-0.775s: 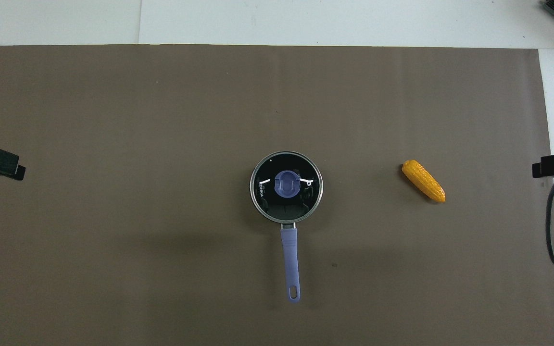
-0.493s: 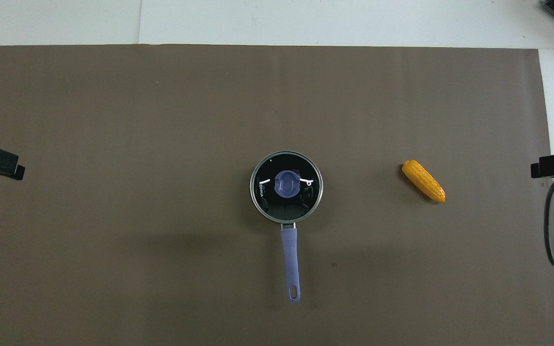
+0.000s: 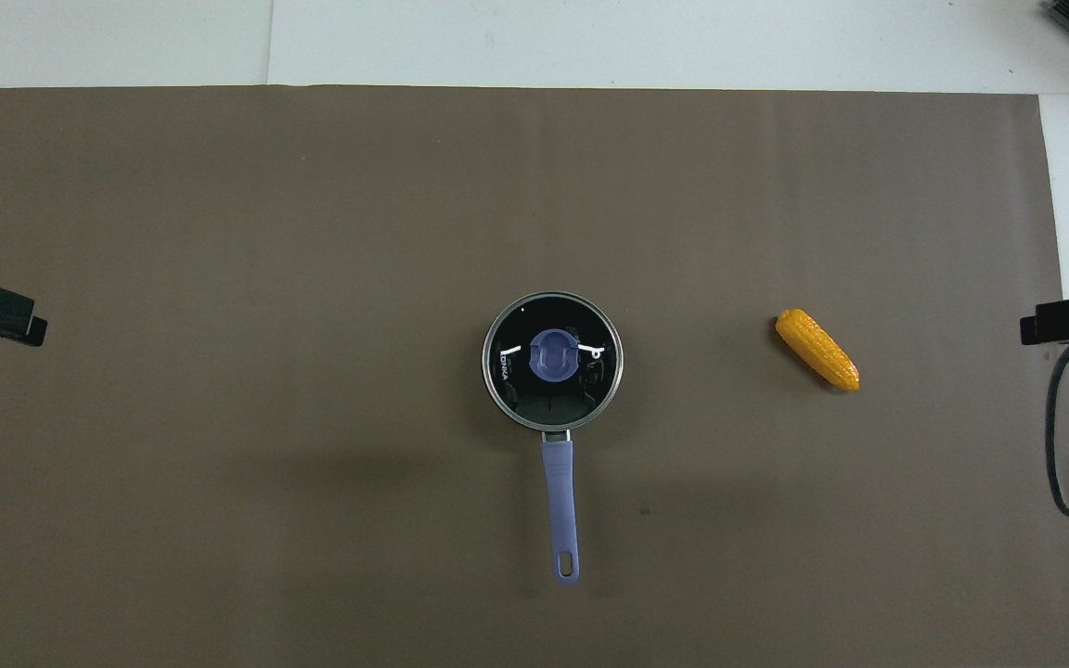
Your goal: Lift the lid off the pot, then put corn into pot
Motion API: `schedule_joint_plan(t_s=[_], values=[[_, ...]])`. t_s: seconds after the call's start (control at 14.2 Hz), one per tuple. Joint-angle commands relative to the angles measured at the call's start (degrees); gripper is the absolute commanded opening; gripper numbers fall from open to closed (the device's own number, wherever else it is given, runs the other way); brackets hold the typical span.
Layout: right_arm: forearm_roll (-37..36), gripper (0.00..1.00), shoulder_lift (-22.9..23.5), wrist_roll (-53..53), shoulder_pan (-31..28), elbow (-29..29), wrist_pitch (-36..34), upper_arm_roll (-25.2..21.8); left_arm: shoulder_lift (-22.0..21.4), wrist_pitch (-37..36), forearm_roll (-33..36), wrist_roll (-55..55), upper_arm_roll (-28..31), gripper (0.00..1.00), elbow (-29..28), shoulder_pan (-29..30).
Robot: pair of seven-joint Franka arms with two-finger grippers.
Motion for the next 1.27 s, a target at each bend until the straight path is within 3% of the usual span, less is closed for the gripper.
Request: schedule_joint_plan(t_s=[0.0,1.2], values=[[-0.69,1.00,-0.98,-1.28,-0.40,-1.40,0.35,0.18,-0.86,-0.01,0.44,0.47,0.30,1.00,-0.34,-0.42],[-0.69,1.00,-1.24,-1.28,-0.40,-1.66,0.09,0.09,-2.18,2.00,0.44,2.50,-0.50,1.00,-2.89,-4.20]])
